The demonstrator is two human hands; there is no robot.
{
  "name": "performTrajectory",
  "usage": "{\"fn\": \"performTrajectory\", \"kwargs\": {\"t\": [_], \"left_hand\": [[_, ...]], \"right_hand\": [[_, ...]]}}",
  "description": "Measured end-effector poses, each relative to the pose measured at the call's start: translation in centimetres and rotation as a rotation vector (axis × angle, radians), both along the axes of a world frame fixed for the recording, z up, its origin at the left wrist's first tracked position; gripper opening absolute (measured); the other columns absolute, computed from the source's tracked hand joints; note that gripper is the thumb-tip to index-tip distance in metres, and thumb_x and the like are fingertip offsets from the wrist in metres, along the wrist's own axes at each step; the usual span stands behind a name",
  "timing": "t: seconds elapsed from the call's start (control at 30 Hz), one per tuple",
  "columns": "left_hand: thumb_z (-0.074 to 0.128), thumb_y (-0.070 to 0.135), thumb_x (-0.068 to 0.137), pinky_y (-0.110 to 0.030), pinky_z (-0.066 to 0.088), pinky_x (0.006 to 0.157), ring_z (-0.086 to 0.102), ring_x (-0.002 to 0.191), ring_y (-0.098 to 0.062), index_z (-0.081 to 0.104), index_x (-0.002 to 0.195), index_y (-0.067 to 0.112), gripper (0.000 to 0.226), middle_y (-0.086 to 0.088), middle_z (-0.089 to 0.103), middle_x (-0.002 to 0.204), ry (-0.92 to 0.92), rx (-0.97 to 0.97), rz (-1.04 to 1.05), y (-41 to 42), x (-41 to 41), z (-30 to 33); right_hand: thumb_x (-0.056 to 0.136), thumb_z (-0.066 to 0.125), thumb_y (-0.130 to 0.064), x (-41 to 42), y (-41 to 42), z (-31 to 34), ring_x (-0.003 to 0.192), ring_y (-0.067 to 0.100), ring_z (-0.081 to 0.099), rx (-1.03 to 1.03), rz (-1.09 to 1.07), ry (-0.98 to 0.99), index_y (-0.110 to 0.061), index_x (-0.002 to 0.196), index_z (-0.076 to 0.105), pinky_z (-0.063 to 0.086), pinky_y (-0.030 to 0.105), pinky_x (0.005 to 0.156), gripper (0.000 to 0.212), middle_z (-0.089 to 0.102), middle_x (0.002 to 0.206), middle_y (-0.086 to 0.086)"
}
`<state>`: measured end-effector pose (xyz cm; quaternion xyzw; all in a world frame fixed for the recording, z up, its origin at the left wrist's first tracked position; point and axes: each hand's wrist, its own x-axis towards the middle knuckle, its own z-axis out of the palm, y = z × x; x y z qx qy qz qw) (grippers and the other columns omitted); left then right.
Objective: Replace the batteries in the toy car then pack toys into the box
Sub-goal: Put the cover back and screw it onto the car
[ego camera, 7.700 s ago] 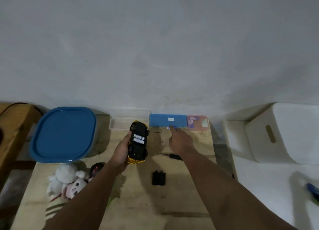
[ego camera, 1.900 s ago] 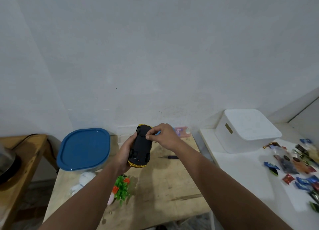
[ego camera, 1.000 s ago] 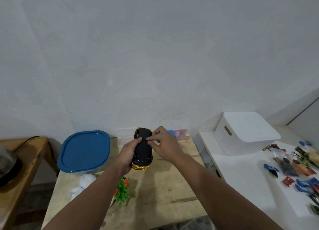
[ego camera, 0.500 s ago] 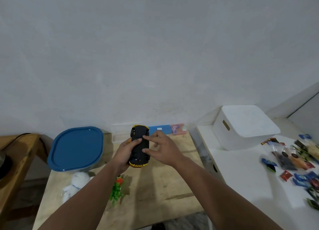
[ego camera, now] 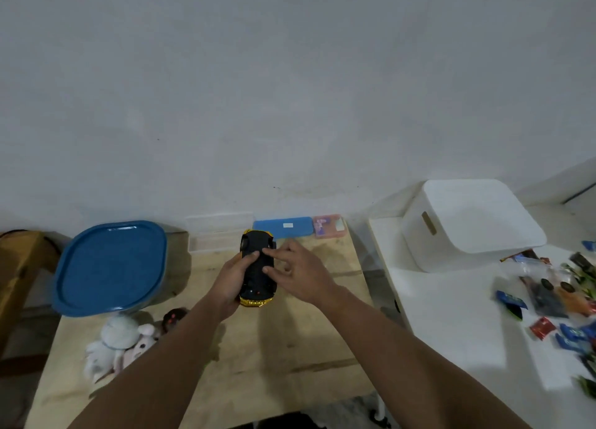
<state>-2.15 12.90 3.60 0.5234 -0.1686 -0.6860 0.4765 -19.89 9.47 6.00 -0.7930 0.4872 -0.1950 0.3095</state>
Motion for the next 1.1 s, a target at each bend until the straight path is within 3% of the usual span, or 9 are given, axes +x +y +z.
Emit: {"fn": "performTrajectory", "kwargs": {"t": [0.13,0.2,0.33,0.47,0.6,0.73,0.9,1.0,1.1], "left_hand": [[0.054,0.028,0.107,-0.036,0.062,0.063,0.079,0.088,-0.032,0.069,0.127,0.014,0.028,-0.017,0.080,0.108,-0.026,0.096,0.051,-0.3,-0.5,-3.2],[0.055,0.026,0.107,-0.033,0.061,0.058,0.080,0.081,-0.029,0.068,0.125,0.014,0.026,-0.012,0.082,0.099,-0.072,0.135,0.076,-0.3,-0.6,-4.4],[0.058,0.028,0.106,-0.034,0.061,0.061,0.079,0.082,-0.031,0.066,0.126,0.019,0.023,-0.012,0.082,0.099,-0.153,0.218,0.092,-0.1,0.2,-6.2],[0.058,0.029,0.106,-0.038,0.060,0.073,0.076,0.091,-0.035,0.064,0.130,0.022,0.025,-0.016,0.078,0.110,-0.173,0.253,0.119,0.2,1.0,-7.2],[0.058,0.030,0.105,-0.041,0.059,0.078,0.076,0.091,-0.037,0.064,0.130,0.019,0.028,-0.017,0.078,0.107,-0.207,0.290,0.148,0.5,2.0,-7.9],[0.058,0.034,0.105,-0.030,0.061,0.063,0.080,0.080,-0.025,0.067,0.122,0.024,0.022,-0.004,0.082,0.092,-0.254,0.272,0.151,1.0,3.0,-7.7],[0.058,0.034,0.105,-0.047,0.060,0.088,0.075,0.099,-0.038,0.067,0.128,0.023,0.027,-0.015,0.078,0.112,-0.308,0.209,0.150,1.3,4.5,-6.2],[0.059,0.037,0.105,-0.049,0.060,0.092,0.075,0.101,-0.036,0.067,0.124,0.030,0.022,-0.011,0.078,0.112,-0.353,0.170,0.153,1.4,5.5,-4.5],[0.060,0.039,0.104,-0.045,0.060,0.089,0.076,0.097,-0.032,0.068,0.117,0.034,0.016,-0.008,0.079,0.108,-0.392,0.125,0.151,1.5,6.6,-3.0]], "right_hand": [[0.098,0.054,-0.045,-0.3,-0.8,-3.2,0.085,0.016,0.059,0.007,0.127,0.156,-0.034,0.143,0.054,0.053,0.039,0.077,0.046,0.052,0.111,-0.002],[0.099,0.053,-0.037,-0.7,-1.1,-4.7,0.090,0.018,0.060,0.005,0.163,0.133,-0.029,0.141,0.056,0.053,0.037,0.075,0.042,0.054,0.111,-0.001],[0.094,0.056,-0.013,-2.5,-2.4,-7.5,0.091,0.018,0.062,0.045,-0.124,0.084,-0.021,0.124,0.070,0.055,0.040,0.080,0.034,0.063,0.103,0.000],[0.090,0.063,-0.024,-4.5,-4.4,-9.8,0.114,0.023,0.056,0.214,-0.127,0.483,-0.030,0.132,0.060,0.051,0.043,0.094,0.042,0.057,0.125,0.001],[0.088,0.066,-0.028,-5.0,-5.1,-11.6,0.112,0.027,0.054,0.290,-0.048,0.663,-0.031,0.130,0.056,0.051,0.043,0.092,0.043,0.051,0.126,0.002],[0.089,0.063,-0.023,-4.7,-5.0,-12.3,0.105,0.026,0.059,0.244,-0.067,0.588,-0.029,0.116,0.063,0.052,0.039,0.086,0.028,0.057,0.115,0.001],[0.087,0.066,-0.019,-2.9,-4.8,-10.4,0.088,0.028,0.064,0.337,-0.196,0.276,-0.019,0.097,0.072,0.043,0.030,0.066,0.012,0.064,0.091,0.004],[0.087,0.065,-0.010,-0.7,-4.5,-7.8,0.084,0.017,0.065,0.361,-0.226,0.030,-0.022,0.110,0.074,0.051,0.028,0.073,0.027,0.071,0.092,-0.002],[0.089,0.058,-0.003,1.7,-3.5,-5.0,0.058,0.003,0.058,0.348,-0.167,-0.156,-0.030,0.114,0.072,0.045,0.020,0.055,0.040,0.066,0.077,-0.019]]}}
